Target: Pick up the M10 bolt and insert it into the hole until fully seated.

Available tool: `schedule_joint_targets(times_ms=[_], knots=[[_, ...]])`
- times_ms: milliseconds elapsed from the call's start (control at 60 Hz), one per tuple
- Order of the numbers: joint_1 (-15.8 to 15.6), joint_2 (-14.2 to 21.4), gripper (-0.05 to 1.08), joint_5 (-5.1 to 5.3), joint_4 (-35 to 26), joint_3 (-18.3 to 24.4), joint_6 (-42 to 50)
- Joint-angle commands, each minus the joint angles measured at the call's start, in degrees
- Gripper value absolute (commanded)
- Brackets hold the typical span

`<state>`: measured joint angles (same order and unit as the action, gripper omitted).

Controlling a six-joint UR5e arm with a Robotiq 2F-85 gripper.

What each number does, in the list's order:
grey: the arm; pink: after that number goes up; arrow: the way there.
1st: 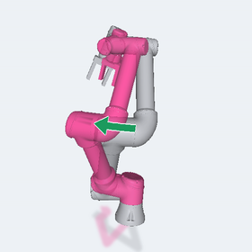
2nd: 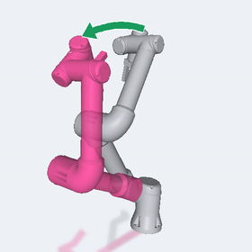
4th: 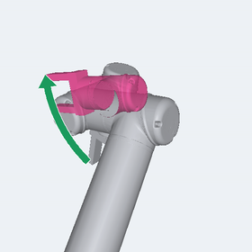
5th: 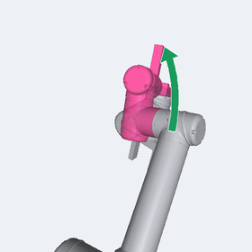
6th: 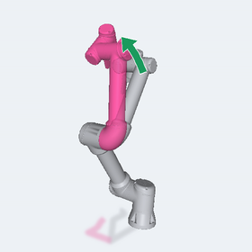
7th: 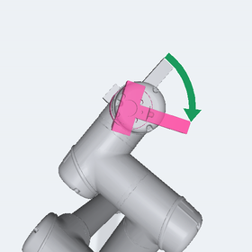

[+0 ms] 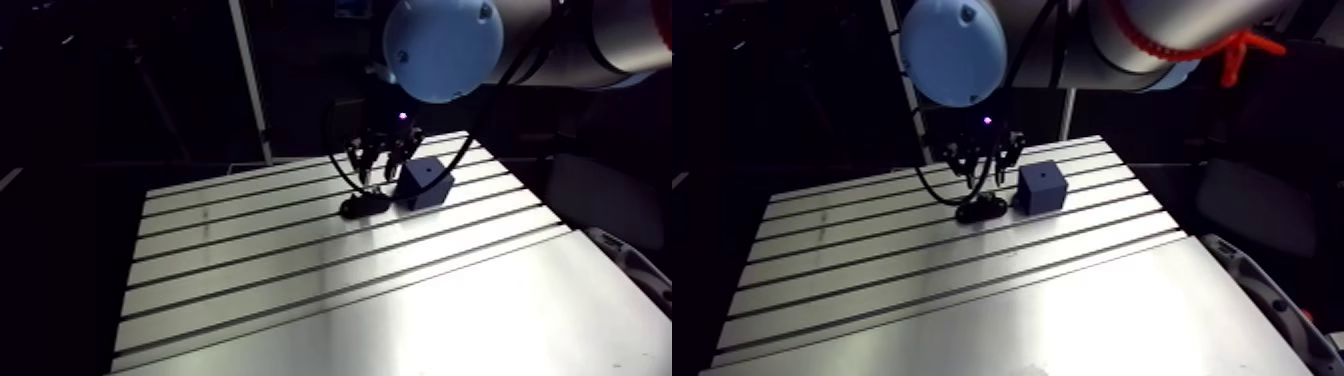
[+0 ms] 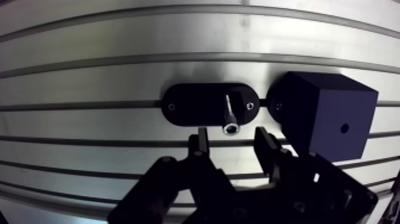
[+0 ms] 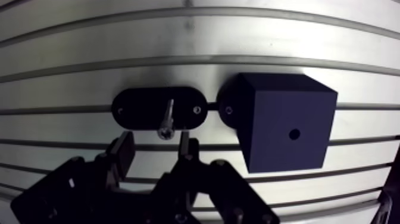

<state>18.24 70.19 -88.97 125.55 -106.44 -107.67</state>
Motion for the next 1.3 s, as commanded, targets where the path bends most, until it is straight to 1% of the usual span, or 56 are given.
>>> schedule_joint_targets(times_ms=[17, 167, 200, 250, 317, 667, 800, 1050, 1300], knots=[[0.04, -0.53, 0.48, -0.01, 0.01, 0.05, -0.04], [0.04, -0.7, 0.48, -0.1, 0.01, 0.05, -0.04], [0.04, -0.88, 0.48, -0.5, 0.01, 0.05, -0.12], [0.04, -0.96, 0.48, -0.68, 0.08, 0.05, -0.05], [0.04, -1.32, 0.48, -1.21, 0.1, 0.14, -0.04], [0.04, -2.29, 0.48, -1.16, 0.26, 0.31, -0.04], [0.04, -2.47, 0.48, -1.24, 1.64, 0.48, -0.22], [-0.05, -3.06, 0.48, -1.24, 1.77, 0.49, -0.21], [-0.05, -3.0, 0.48, -1.25, 1.68, 0.49, -0.13]])
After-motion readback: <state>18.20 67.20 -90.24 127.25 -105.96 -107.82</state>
